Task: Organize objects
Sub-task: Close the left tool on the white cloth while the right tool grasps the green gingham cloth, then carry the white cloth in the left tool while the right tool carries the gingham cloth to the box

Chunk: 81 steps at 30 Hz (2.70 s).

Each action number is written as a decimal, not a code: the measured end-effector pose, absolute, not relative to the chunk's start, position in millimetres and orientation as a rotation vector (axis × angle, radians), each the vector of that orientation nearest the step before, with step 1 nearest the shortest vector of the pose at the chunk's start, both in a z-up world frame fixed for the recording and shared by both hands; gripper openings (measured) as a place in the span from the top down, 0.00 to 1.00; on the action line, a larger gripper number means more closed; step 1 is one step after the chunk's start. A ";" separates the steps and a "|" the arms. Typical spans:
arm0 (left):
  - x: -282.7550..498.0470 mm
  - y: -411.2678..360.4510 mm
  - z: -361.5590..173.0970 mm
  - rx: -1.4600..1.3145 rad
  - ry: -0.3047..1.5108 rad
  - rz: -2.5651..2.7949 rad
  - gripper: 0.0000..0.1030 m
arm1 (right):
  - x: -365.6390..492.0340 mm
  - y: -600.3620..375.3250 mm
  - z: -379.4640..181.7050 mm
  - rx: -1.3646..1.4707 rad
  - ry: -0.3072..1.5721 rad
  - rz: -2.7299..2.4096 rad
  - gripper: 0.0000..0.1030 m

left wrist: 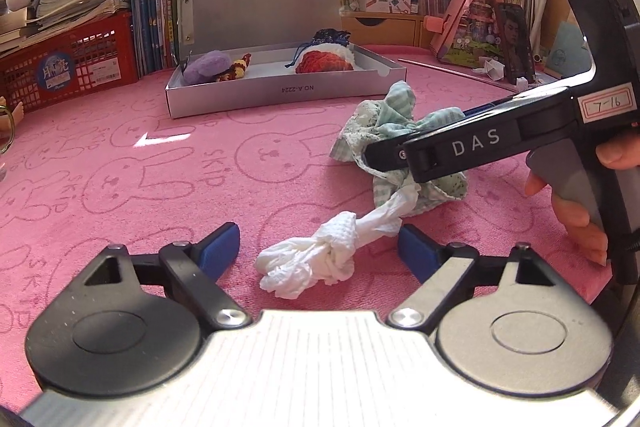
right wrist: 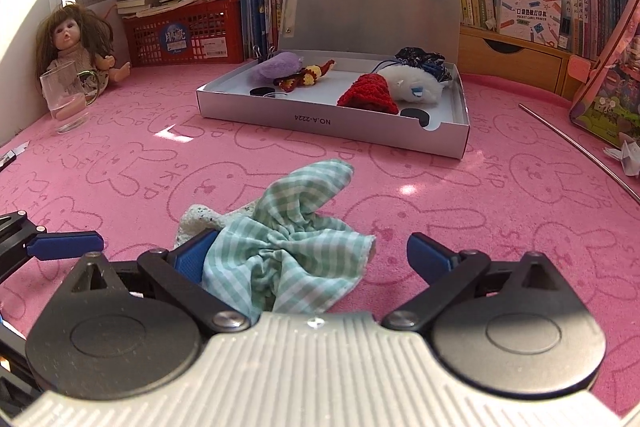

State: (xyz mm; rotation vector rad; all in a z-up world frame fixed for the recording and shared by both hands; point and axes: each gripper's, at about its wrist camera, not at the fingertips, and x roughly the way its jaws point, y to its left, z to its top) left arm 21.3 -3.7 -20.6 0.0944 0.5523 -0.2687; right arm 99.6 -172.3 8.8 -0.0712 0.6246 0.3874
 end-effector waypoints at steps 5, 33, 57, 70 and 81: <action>16.4 -1.7 -18.2 0.102 0.552 -0.276 0.25 | 101.7 -171.6 5.1 -0.049 0.652 0.413 0.04; 56.8 6.2 13.9 -0.011 0.577 -0.210 0.62 | 104.5 -178.2 36.3 -0.013 0.585 0.382 0.59; 172.4 11.5 64.9 -0.060 0.560 -0.159 0.62 | 162.6 -192.6 69.9 0.004 0.537 0.299 0.58; 260.6 23.3 69.6 -0.064 0.521 -0.083 0.62 | 235.9 -183.2 80.4 0.004 0.578 0.290 0.58; 301.0 31.7 42.9 -0.049 0.532 -0.058 0.61 | 287.0 -145.9 63.0 0.052 0.629 0.343 0.58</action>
